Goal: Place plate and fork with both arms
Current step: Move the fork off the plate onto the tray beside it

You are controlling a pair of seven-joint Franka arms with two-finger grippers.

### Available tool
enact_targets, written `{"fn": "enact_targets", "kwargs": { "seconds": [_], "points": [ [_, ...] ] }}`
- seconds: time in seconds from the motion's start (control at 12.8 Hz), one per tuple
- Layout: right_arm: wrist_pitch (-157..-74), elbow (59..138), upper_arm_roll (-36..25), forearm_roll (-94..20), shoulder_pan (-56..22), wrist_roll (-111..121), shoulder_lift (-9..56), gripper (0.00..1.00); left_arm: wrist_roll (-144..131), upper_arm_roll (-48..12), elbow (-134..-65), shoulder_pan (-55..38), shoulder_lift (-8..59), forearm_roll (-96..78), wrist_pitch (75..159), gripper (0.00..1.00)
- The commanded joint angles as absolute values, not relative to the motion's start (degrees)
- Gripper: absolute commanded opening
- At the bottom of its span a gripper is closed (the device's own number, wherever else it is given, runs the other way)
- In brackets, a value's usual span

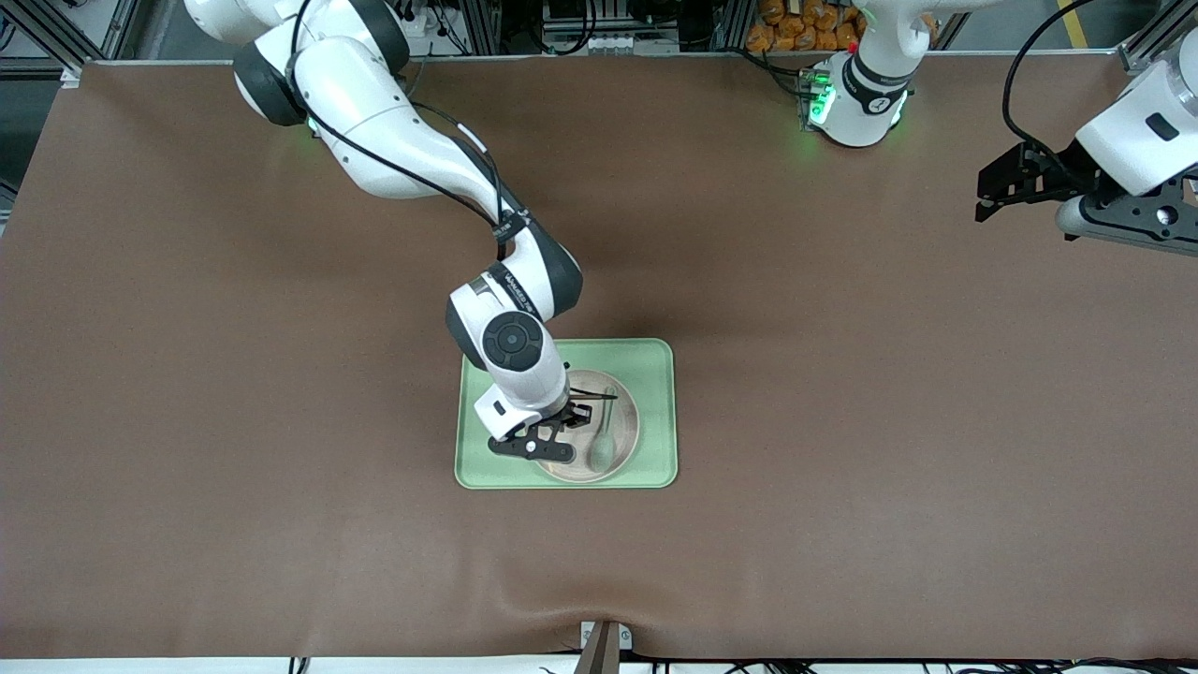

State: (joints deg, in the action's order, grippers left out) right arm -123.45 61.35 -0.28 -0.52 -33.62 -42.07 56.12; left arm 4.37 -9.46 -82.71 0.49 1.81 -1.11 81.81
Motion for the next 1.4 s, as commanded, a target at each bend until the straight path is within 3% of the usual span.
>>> {"fn": "enact_targets", "kwargs": {
  "seconds": [0.0, 0.16, 0.39, 0.7, 1.17, 1.32],
  "points": [
    [-120.94, 61.52, 2.10, -0.61, -28.41, -38.35, 53.97, 0.00, 4.13, -9.84, -83.32, 0.70, 1.14, -0.79, 82.88, 1.00],
    [-118.76, 63.62, 5.44, 0.08, -24.01, -34.38, 52.39, 0.00, 4.04, -9.84, -83.14, 0.79, 1.23, -0.88, 83.49, 1.00],
    [-119.09, 70.73, 5.54, 0.26, -21.01, -28.14, 48.62, 0.00, 4.04, -9.76, -83.23, 0.79, 1.58, -0.79, 83.67, 1.00],
    [-129.52, 81.62, 5.45, 1.23, -21.27, -27.95, 45.80, 0.00, 4.04, -9.76, -83.23, 0.88, 2.02, -0.79, 84.64, 1.00],
    [-135.42, 89.56, 5.45, 1.49, -22.59, -28.04, 42.98, 0.00, 3.96, -9.67, -83.23, 0.88, 2.37, -0.44, 85.78, 1.00],
    [-136.32, 90.26, 5.36, 1.67, -23.02, -28.12, 43.24, 0.08, 4.04, -9.49, -83.23, 0.79, 2.46, 0.00, 85.78, 1.00]
  ]
}}
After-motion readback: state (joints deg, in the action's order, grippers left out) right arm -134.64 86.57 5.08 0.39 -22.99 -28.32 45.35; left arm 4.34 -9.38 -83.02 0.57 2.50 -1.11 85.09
